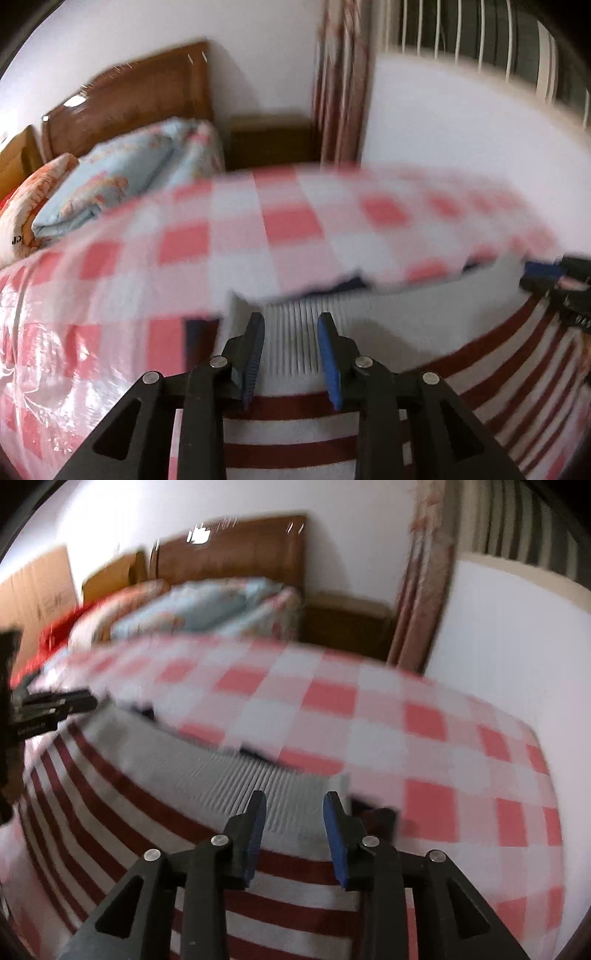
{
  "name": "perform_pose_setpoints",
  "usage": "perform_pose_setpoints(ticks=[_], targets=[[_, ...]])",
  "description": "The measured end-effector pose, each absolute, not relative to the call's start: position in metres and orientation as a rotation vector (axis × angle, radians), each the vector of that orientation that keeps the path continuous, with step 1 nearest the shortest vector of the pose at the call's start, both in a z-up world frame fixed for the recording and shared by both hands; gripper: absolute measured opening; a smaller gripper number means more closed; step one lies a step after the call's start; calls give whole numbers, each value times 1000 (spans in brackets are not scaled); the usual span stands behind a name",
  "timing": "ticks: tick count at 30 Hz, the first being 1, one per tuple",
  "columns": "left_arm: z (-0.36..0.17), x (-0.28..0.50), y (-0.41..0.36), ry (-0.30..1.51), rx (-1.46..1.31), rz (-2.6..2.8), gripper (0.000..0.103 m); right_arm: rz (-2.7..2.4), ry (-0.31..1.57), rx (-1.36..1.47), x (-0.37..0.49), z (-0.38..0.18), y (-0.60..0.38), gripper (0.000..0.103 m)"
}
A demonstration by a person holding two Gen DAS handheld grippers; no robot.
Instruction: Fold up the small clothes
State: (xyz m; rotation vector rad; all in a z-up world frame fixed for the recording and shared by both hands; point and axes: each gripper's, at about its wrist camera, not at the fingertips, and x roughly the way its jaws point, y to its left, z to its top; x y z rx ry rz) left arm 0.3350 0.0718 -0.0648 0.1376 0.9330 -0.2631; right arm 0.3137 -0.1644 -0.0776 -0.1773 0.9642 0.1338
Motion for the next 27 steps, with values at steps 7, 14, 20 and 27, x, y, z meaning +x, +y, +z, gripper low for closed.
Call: perform_pose_setpoints(ticks=[7,14,20,27], targets=[[-38,305,105,867,71,-134,36,80,885,-89,279,-46,-191,102],[-30,209,105,806,55,-235,40,235,822,-52,190,-46,-152,103],[-64,190,112,826,42,-167,41,186,861,-123,172,-85,-140,103],[-61,170,125,854,-61,-104,43,166,839,-4,150,-66,-162,103]])
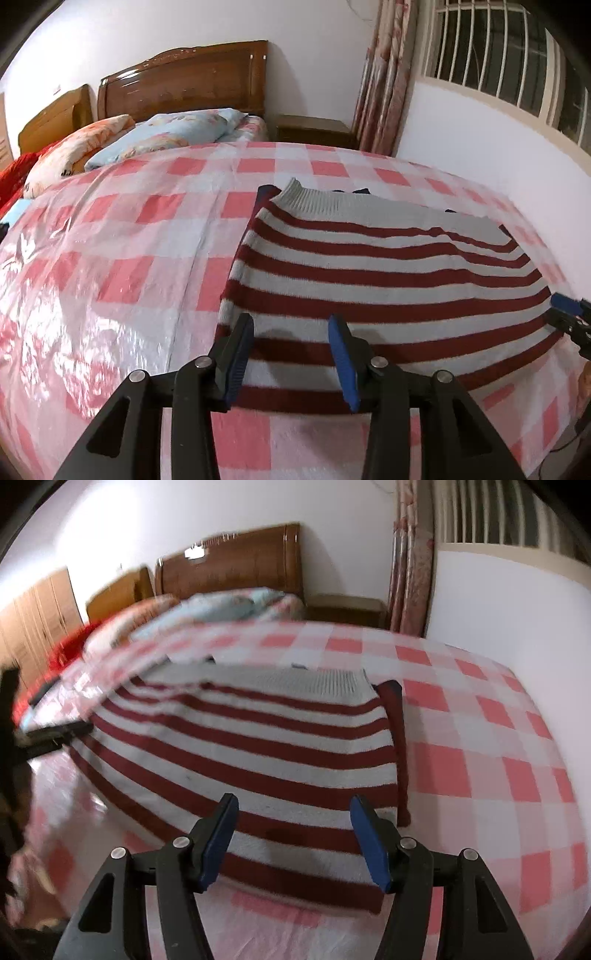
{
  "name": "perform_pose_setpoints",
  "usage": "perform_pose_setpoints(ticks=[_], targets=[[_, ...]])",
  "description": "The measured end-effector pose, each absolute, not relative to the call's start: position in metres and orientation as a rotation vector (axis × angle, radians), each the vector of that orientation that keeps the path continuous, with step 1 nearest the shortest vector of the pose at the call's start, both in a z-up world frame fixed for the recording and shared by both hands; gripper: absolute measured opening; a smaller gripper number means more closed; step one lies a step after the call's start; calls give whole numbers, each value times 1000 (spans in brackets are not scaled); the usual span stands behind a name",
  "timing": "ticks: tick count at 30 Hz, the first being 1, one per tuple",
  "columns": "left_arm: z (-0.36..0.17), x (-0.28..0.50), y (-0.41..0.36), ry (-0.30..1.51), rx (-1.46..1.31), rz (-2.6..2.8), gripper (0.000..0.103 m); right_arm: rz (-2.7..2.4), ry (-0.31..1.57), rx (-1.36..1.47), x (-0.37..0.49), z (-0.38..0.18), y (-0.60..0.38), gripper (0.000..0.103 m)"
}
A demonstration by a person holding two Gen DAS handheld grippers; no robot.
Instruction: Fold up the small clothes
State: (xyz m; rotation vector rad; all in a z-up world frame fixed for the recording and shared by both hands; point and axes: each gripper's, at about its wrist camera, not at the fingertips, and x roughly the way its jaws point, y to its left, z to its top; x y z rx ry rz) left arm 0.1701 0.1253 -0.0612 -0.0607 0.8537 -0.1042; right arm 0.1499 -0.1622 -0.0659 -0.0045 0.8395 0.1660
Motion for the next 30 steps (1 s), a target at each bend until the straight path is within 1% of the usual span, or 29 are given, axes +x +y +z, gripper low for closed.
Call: perform_pose_setpoints(ticks=[2,4,18,30], targets=[[-72,171,125,881,-71,-92,44,149,877,-32,152,-78,-161,103],[-74,167,123,846,-56,-92,44,141,899,-37,156,-91,-163,103],[-71,159,112,844,1,-65,45,185,912,-31,160,-90,-175,103],[-71,155,115,843,-2,-71,46,194,924,-37,161,-90,-176,103]])
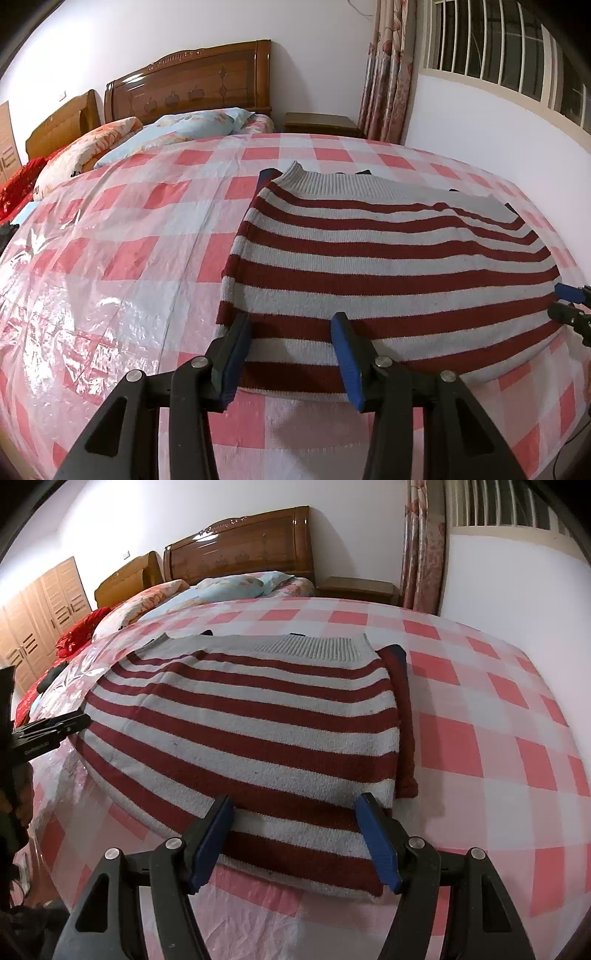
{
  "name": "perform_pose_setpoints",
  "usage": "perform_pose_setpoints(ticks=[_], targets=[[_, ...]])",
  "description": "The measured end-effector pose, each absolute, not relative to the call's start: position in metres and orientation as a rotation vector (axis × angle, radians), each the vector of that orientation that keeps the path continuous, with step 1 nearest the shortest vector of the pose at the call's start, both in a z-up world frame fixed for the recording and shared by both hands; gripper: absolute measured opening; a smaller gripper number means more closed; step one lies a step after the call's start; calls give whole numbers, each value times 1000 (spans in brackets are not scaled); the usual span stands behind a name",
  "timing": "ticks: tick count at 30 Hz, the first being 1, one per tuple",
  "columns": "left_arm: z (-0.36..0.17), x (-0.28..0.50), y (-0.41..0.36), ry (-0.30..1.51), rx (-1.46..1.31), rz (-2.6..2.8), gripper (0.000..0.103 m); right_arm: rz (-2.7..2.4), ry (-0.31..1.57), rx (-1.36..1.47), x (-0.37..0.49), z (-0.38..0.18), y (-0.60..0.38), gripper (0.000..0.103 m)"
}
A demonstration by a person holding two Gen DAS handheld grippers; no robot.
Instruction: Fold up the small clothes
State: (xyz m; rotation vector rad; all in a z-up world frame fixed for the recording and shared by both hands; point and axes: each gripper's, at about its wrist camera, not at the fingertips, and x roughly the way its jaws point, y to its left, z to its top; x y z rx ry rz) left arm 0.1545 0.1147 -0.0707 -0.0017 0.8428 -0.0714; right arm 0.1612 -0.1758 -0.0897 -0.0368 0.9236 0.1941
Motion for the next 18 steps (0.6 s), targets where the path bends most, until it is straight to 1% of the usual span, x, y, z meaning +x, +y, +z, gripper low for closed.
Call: perform_pose_setpoints(ticks=[3,8,10,13,18], targets=[[-65,152,116,847,-6,-56,46,169,952,-7,166,-84,-173,103],[-40,164,101,783,4,-126,46,175,903,-51,198,-66,-150,103],[-33,187,81,791,47,-157,46,177,905,-78,219,-65,-138,103],[-38,235,58,857,60,-204,47,148,943,-128,261,-75,-117,103],[-45,297,38,862,169,-155,47,116,951,-169,296,-82,-100,103]])
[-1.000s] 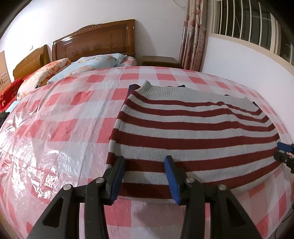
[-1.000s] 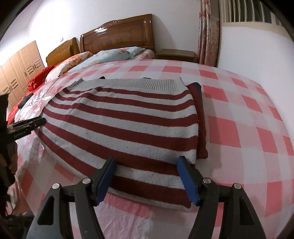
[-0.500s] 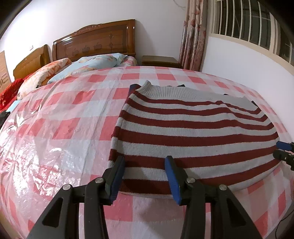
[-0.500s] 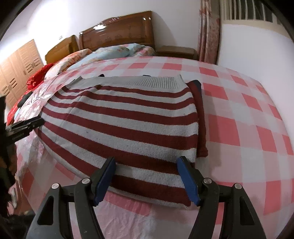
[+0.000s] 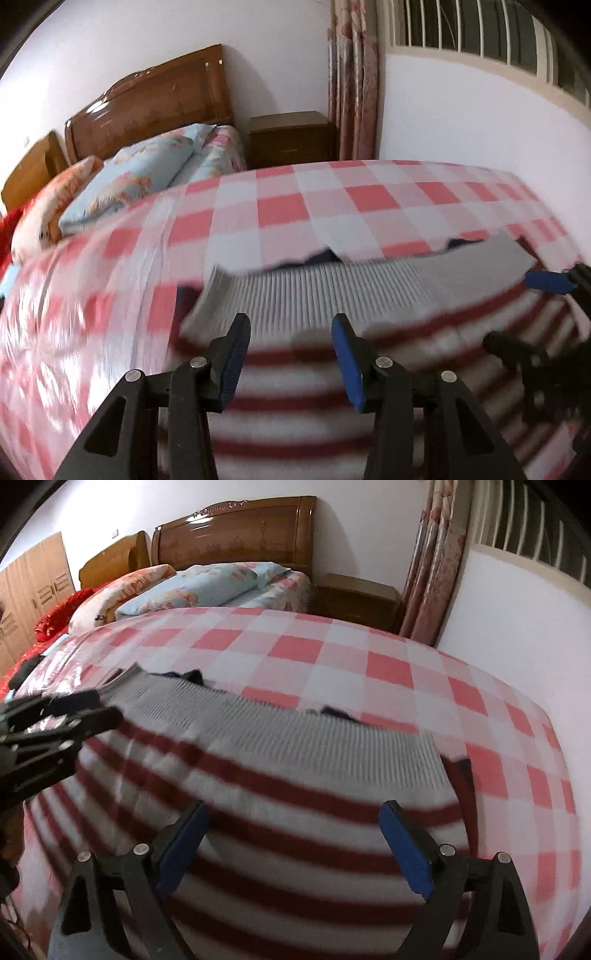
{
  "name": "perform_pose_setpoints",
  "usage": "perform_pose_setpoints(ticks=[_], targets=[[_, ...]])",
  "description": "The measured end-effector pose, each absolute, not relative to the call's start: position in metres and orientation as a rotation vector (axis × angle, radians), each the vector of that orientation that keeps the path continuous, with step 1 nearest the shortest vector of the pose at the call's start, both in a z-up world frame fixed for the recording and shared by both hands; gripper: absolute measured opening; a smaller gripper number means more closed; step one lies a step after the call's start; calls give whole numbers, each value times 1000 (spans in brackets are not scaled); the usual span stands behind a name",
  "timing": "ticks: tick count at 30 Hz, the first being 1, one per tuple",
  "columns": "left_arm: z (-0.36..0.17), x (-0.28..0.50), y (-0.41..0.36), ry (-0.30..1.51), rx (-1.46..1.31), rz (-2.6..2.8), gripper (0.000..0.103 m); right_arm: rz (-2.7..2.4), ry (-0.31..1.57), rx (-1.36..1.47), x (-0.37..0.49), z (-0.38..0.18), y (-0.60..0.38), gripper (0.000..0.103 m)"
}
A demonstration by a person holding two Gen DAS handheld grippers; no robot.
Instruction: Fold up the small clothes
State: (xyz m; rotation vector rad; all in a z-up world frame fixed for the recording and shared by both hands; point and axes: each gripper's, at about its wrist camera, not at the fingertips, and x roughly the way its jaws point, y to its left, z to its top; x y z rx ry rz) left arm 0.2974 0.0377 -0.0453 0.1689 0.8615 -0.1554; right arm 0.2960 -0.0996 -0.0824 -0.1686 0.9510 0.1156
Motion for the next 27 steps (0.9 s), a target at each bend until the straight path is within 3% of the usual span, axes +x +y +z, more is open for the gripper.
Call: perform_pose_setpoints(ticks=[5,9,13,27], targets=[[-64,325,30,885,260,-133,47,119,963,-141,321,-94,-98,103],[-71,324,47,844,179,-111,68,139,966,-99,322,-98,-105,103],[-72,330,73,887,-2,-180,73,152,981,-126,323,-100,-102,103],[-73,300,55,881,77,-146,74,195,1016,-162,301,-100,-109,103]])
